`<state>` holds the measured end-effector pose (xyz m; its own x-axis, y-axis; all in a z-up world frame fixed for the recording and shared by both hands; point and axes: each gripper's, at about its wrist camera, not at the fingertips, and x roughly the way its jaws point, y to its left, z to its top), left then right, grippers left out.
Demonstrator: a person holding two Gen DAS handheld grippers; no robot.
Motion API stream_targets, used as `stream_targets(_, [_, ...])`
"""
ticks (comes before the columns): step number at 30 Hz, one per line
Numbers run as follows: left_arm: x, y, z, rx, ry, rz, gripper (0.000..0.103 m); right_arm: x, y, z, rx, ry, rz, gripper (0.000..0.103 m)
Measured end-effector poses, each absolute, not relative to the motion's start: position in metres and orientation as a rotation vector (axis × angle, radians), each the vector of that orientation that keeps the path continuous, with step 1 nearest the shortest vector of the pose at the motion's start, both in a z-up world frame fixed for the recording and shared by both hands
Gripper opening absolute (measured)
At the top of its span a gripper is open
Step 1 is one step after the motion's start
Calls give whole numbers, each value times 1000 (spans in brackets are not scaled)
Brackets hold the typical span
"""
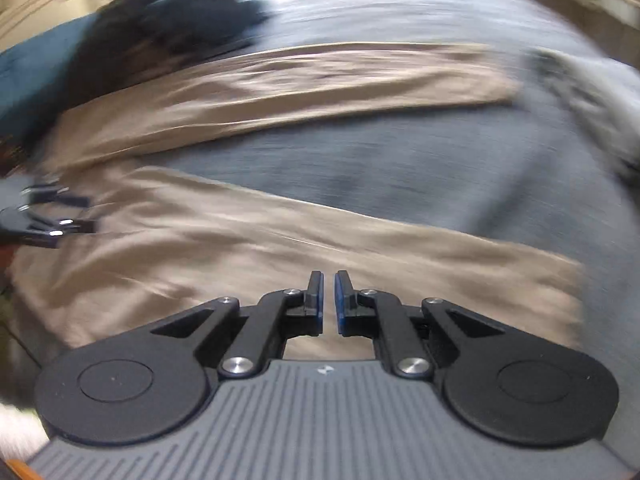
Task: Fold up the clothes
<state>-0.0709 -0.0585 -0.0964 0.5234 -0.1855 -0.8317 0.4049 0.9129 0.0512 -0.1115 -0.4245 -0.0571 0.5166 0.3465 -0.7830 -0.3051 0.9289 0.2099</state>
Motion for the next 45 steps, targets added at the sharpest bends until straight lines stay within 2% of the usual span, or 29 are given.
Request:
stream_targets(8, [-76, -49, -96, 260, 976, -330, 55, -88, -354, -92, 68, 1042, 614, 6])
stream_targets(16, [-69, -40, -101, 251, 993, -275, 56, -134, -296, -102, -233, 1377, 1021, 7])
stream_targets(18, [-68, -39, -100, 254, 987, -265, 56, -131, -284, -89, -277, 1342, 1059, 7])
stream_targets(22, [-68, -36, -100, 279, 975, -223, 56, -92, -255, -60, -175, 1077, 1009, 7])
stream_targets(24, [-67, -32, -100, 286, 976, -200, 58, -80, -234, -64, -204, 1007, 988, 7])
stream_targets(26, [-67, -28, -100, 286, 978, -180, 58, -79, -216, -80, -277, 1044, 1012, 7])
stream_targets(32, [-71, -14, -102, 268, 989, -154, 59, -124, -211, -108, -341, 1348, 1305, 7])
stream_targets(34, [-72, -12, -103, 260, 989, -152, 59, -122, -206, -100, -349, 1327, 1314, 7])
stream_targets(39, [-73, -10, -102, 263, 983, -148, 60, -68, -197, -79, -99, 1122, 1146, 7])
stream_targets(45, [-77, -2, -101, 245, 988, -134, 60, -93, -170, -126, -19, 1351, 1323, 7])
